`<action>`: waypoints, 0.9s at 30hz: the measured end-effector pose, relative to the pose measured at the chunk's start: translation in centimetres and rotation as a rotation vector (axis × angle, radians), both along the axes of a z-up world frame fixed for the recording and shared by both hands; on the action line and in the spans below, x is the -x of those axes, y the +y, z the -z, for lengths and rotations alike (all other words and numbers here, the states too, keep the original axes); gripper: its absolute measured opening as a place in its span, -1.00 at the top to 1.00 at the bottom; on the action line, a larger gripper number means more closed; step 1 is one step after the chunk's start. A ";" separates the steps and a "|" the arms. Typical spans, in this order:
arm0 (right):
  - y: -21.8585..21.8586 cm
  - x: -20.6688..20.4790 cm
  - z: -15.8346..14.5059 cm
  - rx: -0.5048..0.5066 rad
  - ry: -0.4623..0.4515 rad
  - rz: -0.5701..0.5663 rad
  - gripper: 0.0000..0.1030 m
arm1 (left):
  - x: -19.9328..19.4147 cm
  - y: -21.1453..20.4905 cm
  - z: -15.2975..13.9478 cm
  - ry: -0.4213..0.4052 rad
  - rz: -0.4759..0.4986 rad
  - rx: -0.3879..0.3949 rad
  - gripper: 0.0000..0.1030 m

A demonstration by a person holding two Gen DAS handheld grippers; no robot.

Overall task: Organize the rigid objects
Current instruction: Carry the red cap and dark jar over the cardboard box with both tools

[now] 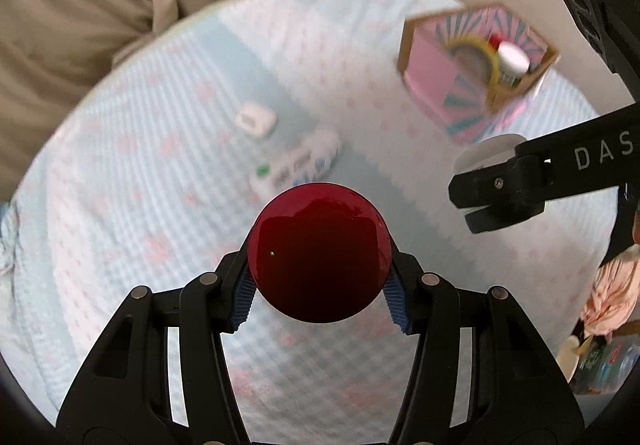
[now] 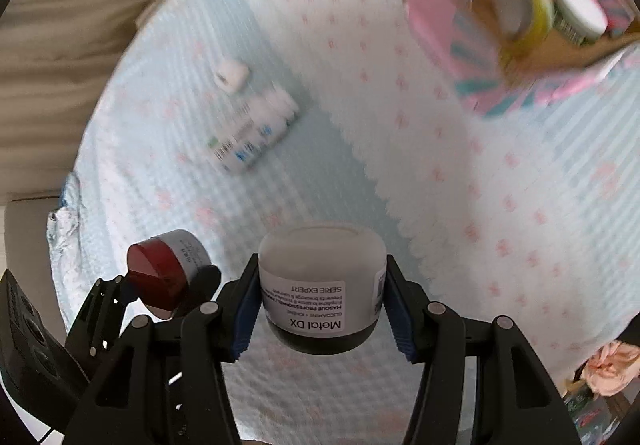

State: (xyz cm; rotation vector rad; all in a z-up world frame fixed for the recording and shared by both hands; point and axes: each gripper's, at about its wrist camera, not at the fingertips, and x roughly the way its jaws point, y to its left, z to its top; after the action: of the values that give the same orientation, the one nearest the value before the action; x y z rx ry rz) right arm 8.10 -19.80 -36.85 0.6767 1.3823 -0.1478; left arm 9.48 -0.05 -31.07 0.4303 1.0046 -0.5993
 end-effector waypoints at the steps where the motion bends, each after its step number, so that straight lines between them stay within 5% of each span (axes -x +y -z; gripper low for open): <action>1: -0.8 0.0 -1.3 0.006 -0.020 0.000 -0.01 | 0.0 -0.5 -1.2 -0.008 -0.004 0.009 0.02; 7: -6.5 0.2 -7.4 0.045 -0.123 0.022 -0.01 | -0.9 -4.5 -7.7 -0.041 -0.031 0.065 0.02; 14: -15.4 -0.3 -12.2 0.074 -0.185 0.039 -0.01 | -1.9 -13.6 -10.9 -0.059 -0.066 0.104 0.02; 20: -25.2 -1.4 -12.7 0.080 -0.180 0.010 -0.01 | -3.2 -22.0 -10.2 -0.019 -0.099 0.132 0.02; 27: -34.7 -4.4 -9.7 0.087 -0.120 -0.011 -0.01 | -6.1 -32.5 -6.2 0.043 -0.089 0.135 0.02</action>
State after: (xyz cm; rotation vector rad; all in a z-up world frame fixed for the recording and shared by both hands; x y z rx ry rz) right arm 12.45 -54.49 -27.12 0.5959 1.2568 -0.1555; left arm 15.53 -32.58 -24.84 0.2529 1.0123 -0.5943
